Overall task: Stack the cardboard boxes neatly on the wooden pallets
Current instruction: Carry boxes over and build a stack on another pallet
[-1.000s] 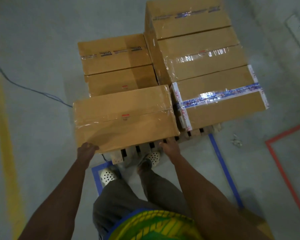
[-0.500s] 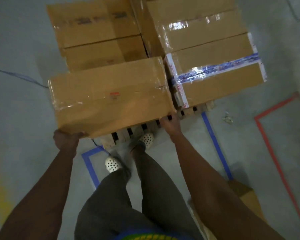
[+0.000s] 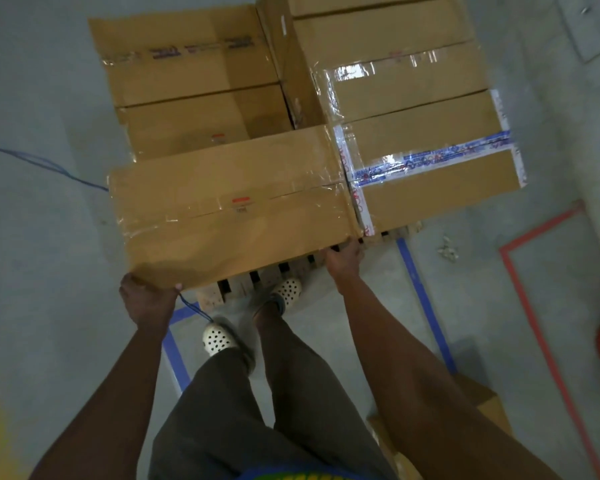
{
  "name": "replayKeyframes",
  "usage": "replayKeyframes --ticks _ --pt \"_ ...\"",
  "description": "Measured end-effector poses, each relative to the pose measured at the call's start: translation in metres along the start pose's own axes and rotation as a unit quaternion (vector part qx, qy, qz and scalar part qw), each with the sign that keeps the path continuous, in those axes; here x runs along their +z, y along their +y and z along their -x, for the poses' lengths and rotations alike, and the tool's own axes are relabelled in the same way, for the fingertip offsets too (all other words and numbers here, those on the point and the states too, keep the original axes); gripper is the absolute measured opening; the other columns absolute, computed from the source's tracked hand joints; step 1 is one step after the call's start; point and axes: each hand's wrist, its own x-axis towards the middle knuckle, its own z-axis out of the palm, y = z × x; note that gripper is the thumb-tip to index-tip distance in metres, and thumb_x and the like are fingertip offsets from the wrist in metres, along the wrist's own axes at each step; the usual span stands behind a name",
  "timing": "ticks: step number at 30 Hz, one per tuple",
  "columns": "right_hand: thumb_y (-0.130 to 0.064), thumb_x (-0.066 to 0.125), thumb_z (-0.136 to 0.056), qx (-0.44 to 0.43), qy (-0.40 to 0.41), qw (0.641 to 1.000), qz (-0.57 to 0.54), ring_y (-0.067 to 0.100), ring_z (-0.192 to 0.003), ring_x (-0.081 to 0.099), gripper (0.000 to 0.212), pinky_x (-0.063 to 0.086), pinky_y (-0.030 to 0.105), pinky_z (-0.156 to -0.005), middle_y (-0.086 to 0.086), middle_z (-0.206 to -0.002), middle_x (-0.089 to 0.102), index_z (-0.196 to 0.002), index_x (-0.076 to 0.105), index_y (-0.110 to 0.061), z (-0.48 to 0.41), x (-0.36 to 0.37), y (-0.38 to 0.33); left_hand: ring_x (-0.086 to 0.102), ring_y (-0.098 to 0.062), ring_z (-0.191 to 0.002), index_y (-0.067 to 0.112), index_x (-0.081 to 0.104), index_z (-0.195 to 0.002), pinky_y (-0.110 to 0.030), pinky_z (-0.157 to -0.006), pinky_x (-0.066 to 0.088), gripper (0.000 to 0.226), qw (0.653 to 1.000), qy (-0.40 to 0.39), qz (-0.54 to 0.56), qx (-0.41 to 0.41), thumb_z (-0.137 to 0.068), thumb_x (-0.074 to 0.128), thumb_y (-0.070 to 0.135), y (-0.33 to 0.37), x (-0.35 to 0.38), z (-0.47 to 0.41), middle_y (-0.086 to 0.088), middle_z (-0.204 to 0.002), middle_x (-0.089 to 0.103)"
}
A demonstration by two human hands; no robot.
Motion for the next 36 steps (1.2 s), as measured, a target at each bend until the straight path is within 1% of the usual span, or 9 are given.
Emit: replayKeyframes --ticks 4,8,14,17,19,21,24,28,36 --pt "-0.043 0.067 -0.089 -0.012 0.033 0.999 0.029 0.031 -0.151 0.013 0.090 0.030 0.054 -0.115 0.009 -0.165 0.015 -0.159 0.015 -0.023 -0.008 -0.009 -0.005 0.047 -0.039 -0.132 0.003 0.039 -0.146 -0.049 -0.111 0.041 0.101 1.000 0.003 0.007 -0.010 -0.063 0.095 0.017 0.002 -0.002 -0.005 -0.022 -0.145 0.044" --pt "-0.044 0.060 -0.093 -0.016 0.024 0.987 0.160 0.038 -0.150 0.014 0.088 0.030 0.055 -0.115 0.017 -0.165 0.011 -0.160 0.010 -0.019 -0.014 -0.019 -0.009 0.041 -0.042 -0.134 0.001 0.035 -0.148 -0.047 -0.111 0.040 0.101 0.998 0.003 -0.002 -0.063 -0.067 0.093 0.013 0.015 -0.001 -0.002 -0.025 -0.148 0.037" --pt "-0.044 0.057 -0.097 -0.076 -0.013 0.960 0.269 0.038 -0.150 0.025 0.090 0.035 0.056 -0.112 0.006 -0.170 0.002 -0.162 0.002 -0.015 -0.018 -0.021 -0.012 0.037 -0.045 -0.136 -0.002 0.034 -0.149 -0.049 -0.112 0.034 0.096 0.995 0.008 -0.070 -0.066 -0.073 0.089 0.020 0.022 -0.003 0.008 -0.029 -0.147 0.040" --pt "-0.041 0.056 -0.099 -0.060 -0.042 0.961 0.265 0.038 -0.148 0.030 0.092 0.035 0.051 -0.113 0.008 -0.170 0.003 -0.162 -0.003 -0.012 -0.020 -0.018 -0.014 0.041 -0.047 -0.133 0.000 0.038 -0.148 -0.049 -0.109 0.035 0.090 0.995 -0.006 -0.086 -0.059 -0.075 0.086 0.021 0.017 -0.003 0.011 -0.030 -0.143 0.046" --pt "-0.041 0.057 -0.098 -0.046 -0.033 0.940 0.336 0.040 -0.142 0.037 0.096 0.039 0.052 -0.109 0.005 -0.171 -0.004 -0.161 -0.008 -0.012 -0.020 -0.017 -0.016 0.041 -0.046 -0.132 0.004 0.038 -0.149 -0.050 -0.106 0.038 0.088 0.995 -0.008 -0.081 -0.066 -0.075 0.084 0.020 0.017 -0.003 0.014 -0.028 -0.143 0.046" --pt "-0.044 0.058 -0.097 -0.038 -0.020 0.923 0.382 0.041 -0.144 0.031 0.099 0.039 0.054 -0.108 0.005 -0.170 -0.007 -0.161 -0.010 -0.012 -0.019 -0.013 -0.017 0.038 -0.044 -0.134 0.007 0.036 -0.151 -0.051 -0.105 0.039 0.089 0.994 -0.009 -0.079 -0.078 -0.075 0.082 0.016 0.017 -0.002 0.019 -0.025 -0.146 0.043" --pt "-0.046 0.060 -0.096 -0.055 0.008 0.913 0.404 0.042 -0.148 0.021 0.099 0.040 0.058 -0.106 0.008 -0.169 -0.014 -0.160 -0.006 -0.008 -0.018 -0.007 -0.015 0.035 -0.044 -0.136 0.009 0.034 -0.151 -0.053 -0.106 0.038 0.093 0.993 -0.015 -0.086 -0.085 -0.073 0.085 0.016 0.022 -0.003 0.024 -0.022 -0.149 0.039" --pt "-0.038 0.059 -0.098 -0.073 -0.021 0.905 0.418 0.041 -0.152 0.013 0.095 0.036 0.057 -0.111 0.011 -0.168 -0.018 -0.160 -0.004 -0.002 -0.022 -0.012 -0.019 0.033 -0.043 -0.140 0.006 0.031 -0.152 -0.054 -0.110 0.036 0.102 0.991 -0.008 -0.077 -0.105 -0.074 0.088 0.038 0.033 -0.003 0.019 -0.022 -0.151 0.037" --pt "-0.043 0.058 -0.098 -0.088 -0.073 0.904 0.412 0.045 -0.147 0.029 0.099 0.035 0.056 -0.114 0.012 -0.168 -0.019 -0.158 -0.007 0.000 -0.031 -0.030 -0.031 0.030 -0.043 -0.142 0.003 0.019 -0.154 -0.057 -0.113 0.035 0.115 0.983 -0.048 -0.097 -0.146 -0.073 0.086 0.051 0.027 0.007 0.004 -0.023 -0.155 0.030"
